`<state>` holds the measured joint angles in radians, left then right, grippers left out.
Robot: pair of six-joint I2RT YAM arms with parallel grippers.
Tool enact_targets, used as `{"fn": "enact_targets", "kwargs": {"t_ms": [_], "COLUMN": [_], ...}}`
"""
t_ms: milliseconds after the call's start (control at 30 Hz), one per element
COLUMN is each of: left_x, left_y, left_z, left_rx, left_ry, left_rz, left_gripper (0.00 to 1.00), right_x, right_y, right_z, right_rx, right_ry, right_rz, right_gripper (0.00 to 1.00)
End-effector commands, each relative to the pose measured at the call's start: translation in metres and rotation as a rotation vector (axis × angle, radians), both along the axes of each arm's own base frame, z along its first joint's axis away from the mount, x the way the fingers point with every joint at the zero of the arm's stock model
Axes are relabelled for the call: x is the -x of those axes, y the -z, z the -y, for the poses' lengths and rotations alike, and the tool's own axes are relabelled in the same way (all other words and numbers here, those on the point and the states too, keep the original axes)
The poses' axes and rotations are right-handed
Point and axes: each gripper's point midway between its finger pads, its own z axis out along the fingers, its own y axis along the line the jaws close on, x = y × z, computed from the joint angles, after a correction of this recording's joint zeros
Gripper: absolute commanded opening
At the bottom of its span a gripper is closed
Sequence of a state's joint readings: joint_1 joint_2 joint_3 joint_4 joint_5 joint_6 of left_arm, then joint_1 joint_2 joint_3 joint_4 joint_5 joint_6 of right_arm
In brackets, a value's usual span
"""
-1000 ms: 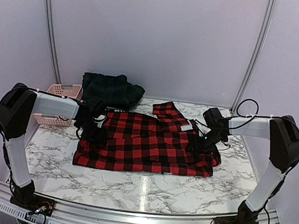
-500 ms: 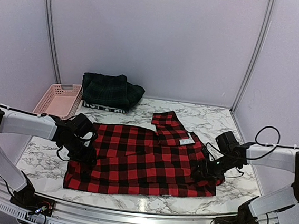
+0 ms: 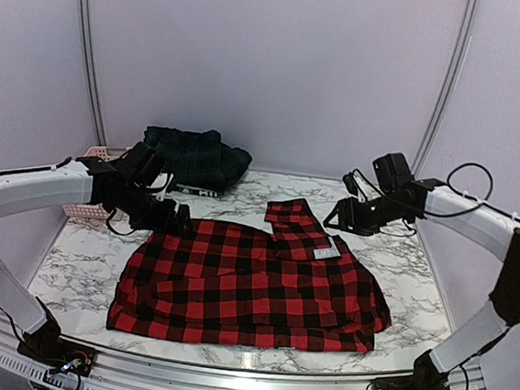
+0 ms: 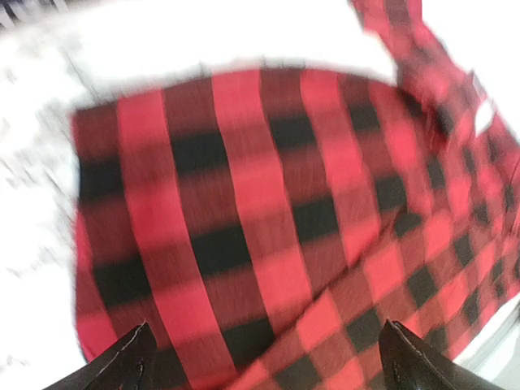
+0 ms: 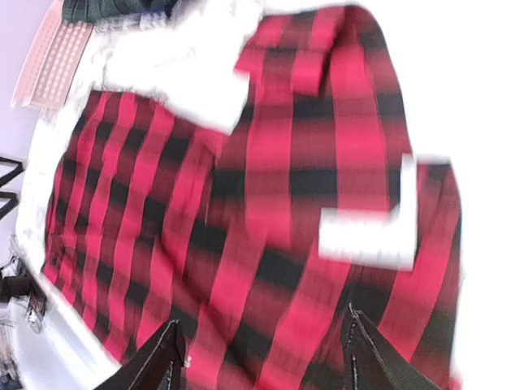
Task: Fold and stack the mixed laundry pile
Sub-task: Pick up the 1/3-folded T-shirt from the center of the board.
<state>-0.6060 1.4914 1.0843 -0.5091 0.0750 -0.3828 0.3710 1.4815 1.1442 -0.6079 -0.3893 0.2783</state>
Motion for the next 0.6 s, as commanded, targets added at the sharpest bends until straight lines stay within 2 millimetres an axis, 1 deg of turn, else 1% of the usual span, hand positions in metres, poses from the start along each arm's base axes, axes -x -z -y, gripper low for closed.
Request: {"fn": "enact_targets", "kwargs": {"t_ms": [0, 100, 133, 167, 200, 233, 367, 400, 567], "left_x": [-0.047, -0.071, -0.076, -0.082, -0.087, -0.091, -0.098, -0.101, -0.105], "left_y": [-0.034, -0.050, -0.053, -0.055, -0.055, -0.055, -0.054, -0.053, -0.046], "left_z": [-0.024, -0.037, -0.041, -0.045, -0.046, -0.047, -0.046, -0.050, -0.054], "left_rx": [0.029, 0.100, 0.104, 0.099, 0.096, 0.095, 0.093, 0.075, 0.040], "left_ry": [-0.138, -0.221, -0.238, -0.257, -0.265, -0.271, -0.277, -0.291, -0.288], "left_rz": [0.132, 0.176, 0.187, 0.199, 0.202, 0.203, 0.202, 0.212, 0.214], "left_gripper": [0.99, 0.99, 0.99, 0.99, 0.99, 0.99, 0.99, 0.99, 0.99], "right_x": [-0.065, -0.099, -0.106, -0.115, -0.122, -0.129, -0.151, -0.156, -0.178], "right_y": [0.004, 0.012, 0.021, 0.024, 0.035, 0.042, 0.065, 0.068, 0.088], "right_z": [-0.010, -0.028, -0.033, -0.038, -0.042, -0.045, -0.054, -0.056, -0.068], "right_rx": [0.055, 0.015, 0.006, -0.007, -0.014, -0.018, -0.022, -0.023, -0.051], "right_ry": [0.000, -0.001, -0.003, 0.000, 0.006, 0.012, 0.023, 0.025, 0.040], "right_rz": [0.075, 0.060, 0.043, 0.045, 0.029, 0.025, 0.005, 0.005, -0.005], "right_gripper": [0.59, 0.55, 0.54, 0.54, 0.54, 0.54, 0.54, 0.54, 0.55]}}
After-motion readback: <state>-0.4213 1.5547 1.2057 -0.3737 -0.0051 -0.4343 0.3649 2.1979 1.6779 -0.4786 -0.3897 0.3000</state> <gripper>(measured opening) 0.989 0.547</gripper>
